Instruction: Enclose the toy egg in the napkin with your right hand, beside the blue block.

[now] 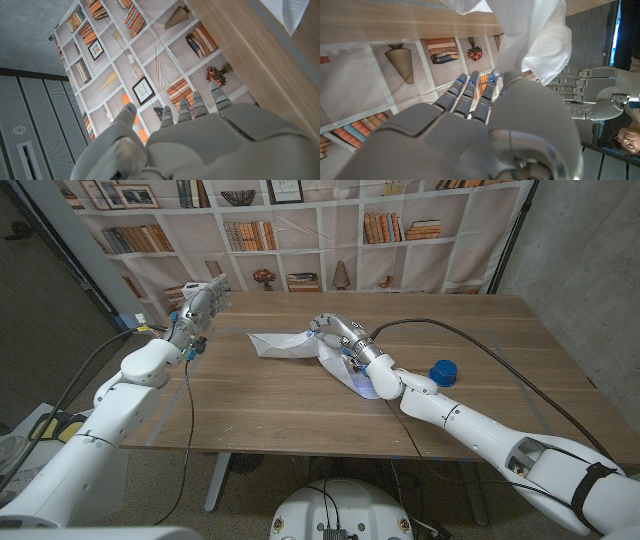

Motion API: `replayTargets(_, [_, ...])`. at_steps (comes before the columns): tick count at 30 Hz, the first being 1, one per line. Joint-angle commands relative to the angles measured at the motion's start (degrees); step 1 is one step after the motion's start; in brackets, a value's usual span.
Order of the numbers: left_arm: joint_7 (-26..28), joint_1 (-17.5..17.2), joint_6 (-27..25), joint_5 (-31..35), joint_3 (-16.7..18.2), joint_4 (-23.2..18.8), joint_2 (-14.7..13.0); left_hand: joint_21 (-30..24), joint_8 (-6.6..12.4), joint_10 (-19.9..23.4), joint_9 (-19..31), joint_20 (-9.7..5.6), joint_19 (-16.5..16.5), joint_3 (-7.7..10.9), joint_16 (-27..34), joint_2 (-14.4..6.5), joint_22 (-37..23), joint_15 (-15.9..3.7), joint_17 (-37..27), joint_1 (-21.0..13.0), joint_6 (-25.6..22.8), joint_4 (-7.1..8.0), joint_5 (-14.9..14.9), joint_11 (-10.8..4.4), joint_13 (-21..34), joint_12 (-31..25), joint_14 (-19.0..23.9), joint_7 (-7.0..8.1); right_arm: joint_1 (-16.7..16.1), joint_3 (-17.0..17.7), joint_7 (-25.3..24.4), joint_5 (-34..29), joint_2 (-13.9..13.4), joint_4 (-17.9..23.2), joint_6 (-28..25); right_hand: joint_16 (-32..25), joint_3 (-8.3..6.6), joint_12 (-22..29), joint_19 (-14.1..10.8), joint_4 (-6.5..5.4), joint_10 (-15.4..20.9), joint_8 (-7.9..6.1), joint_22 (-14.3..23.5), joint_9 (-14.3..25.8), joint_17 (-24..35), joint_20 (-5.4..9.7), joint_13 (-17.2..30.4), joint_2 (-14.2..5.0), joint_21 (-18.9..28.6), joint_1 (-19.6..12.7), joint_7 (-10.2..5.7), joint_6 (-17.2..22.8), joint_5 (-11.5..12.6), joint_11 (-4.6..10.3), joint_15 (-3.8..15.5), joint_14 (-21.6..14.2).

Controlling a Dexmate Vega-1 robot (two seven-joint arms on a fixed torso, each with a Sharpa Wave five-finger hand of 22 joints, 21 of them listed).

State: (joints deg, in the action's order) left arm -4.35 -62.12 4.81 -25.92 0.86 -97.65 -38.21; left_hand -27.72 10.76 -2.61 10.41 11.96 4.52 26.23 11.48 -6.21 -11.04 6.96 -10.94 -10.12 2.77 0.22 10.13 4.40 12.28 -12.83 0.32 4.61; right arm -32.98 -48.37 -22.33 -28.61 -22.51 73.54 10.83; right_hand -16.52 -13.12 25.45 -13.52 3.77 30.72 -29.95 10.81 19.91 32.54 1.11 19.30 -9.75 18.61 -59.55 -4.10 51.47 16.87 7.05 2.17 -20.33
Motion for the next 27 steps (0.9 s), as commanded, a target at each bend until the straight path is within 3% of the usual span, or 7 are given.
replayTargets(1, [4.22,-4.93,-4.55,0.78,1.51,-6.18,1.33,0.28,0.01,-0.01,0.0,0.22,-0.06,0.39,0.07,0.19,-0.3,0.37,-0.16,0.39,0.09,0.06,0.2,0.23,0.14,-0.29,0.12,0.22,5.35,-1.33,1.54,0.34,2.27,-9.18,3.29,0.02,0.48,-0.02,-0.01,-1.25,-0.45,-1.59,0.08,0.0,0.33,-0.05,0.23,-0.14,-0.04,0.16,4.27,3.96,0.29,-0.1,9.31,0.17])
replayTargets(7, [5.68,-5.7,-6.11,1.45,1.55,-8.03,2.12,0.36,0.0,-0.12,0.0,0.22,0.01,0.42,0.04,0.2,-0.31,0.43,-0.16,0.4,0.14,0.02,0.19,0.22,0.14,-0.25,0.05,0.2,9.61,-3.35,0.02,-0.81,4.94,-18.2,5.85,0.15,0.43,-0.03,-0.1,-1.3,-0.56,-1.67,0.09,-0.15,0.45,-0.04,0.35,-0.06,-0.04,0.15,4.26,3.85,0.28,-0.06,9.31,0.14])
replayTargets(18, [7.71,-5.86,-9.22,2.98,1.91,-10.85,2.54,0.45,0.02,-0.15,0.01,0.22,-0.01,0.45,0.0,0.24,-0.32,0.42,-0.16,0.47,0.14,-0.02,0.19,0.26,0.14,-0.25,-0.06,0.24,20.82,-9.76,-4.57,-1.22,15.33,-47.73,12.67,0.25,0.28,-0.04,-0.35,-1.33,-0.73,-1.81,0.1,-0.42,0.73,-0.02,0.56,-0.03,-0.01,0.01,4.04,3.62,0.25,-0.18,9.34,-0.13])
replayTargets(21, [7.67,-5.08,-9.52,3.31,1.47,-10.54,2.74,0.46,0.01,-0.14,0.01,0.22,-0.06,0.45,0.0,0.26,-0.32,0.41,-0.16,0.49,0.15,-0.03,0.19,0.26,0.15,-0.25,-0.07,0.25,22.51,-11.64,-3.28,0.5,16.98,-51.57,10.53,0.28,0.18,0.0,-0.54,-1.29,-0.65,-1.77,0.1,-0.56,0.8,-0.25,0.62,-0.07,0.04,-0.12,4.05,3.43,0.26,-0.24,9.18,-0.22])
replayTargets(23, [7.47,-4.41,-9.62,3.45,1.12,-10.18,2.82,0.46,0.01,-0.16,0.01,0.21,-0.1,0.45,-0.01,0.27,-0.32,0.42,-0.17,0.51,0.17,-0.04,0.18,0.29,0.15,-0.25,-0.1,0.2,23.16,-12.96,-1.27,2.33,17.19,-52.22,8.66,0.25,-0.14,0.0,-1.08,-0.85,-0.73,-1.87,0.1,-0.8,0.86,-1.15,0.68,-0.03,0.23,-0.76,4.09,3.61,0.33,-1.44,8.47,-0.68])
replayTargets(25, [7.34,-3.74,-9.71,3.7,0.74,-9.81,2.85,0.47,0.01,-0.16,0.01,0.21,-0.11,0.45,0.0,0.28,-0.33,0.42,-0.17,0.53,0.17,-0.04,0.18,0.31,0.15,-0.25,-0.08,0.19,23.72,-14.18,1.36,4.47,17.09,-52.41,7.18,0.49,-0.93,-0.88,-1.5,0.21,-2.43,-0.27,0.1,-1.76,1.16,-2.51,0.35,0.1,0.31,-2.15,2.79,0.03,0.28,-2.4,7.05,-0.89])
replayTargets(27, [7.08,-3.0,-9.61,3.75,0.35,-9.27,2.99,0.51,0.02,-0.15,0.01,0.22,-0.08,0.45,0.01,0.29,-0.33,0.42,-0.17,0.55,0.16,-0.05,0.18,0.32,0.15,-0.25,-0.07,0.15,24.23,-15.76,2.92,5.87,16.88,-52.44,5.71,1.63,-1.48,-2.34,-0.48,0.39,-5.27,3.66,0.13,-3.23,1.3,-4.0,-0.25,0.23,-0.16,-2.16,2.24,-7.91,-0.23,-4.21,5.04,0.57])
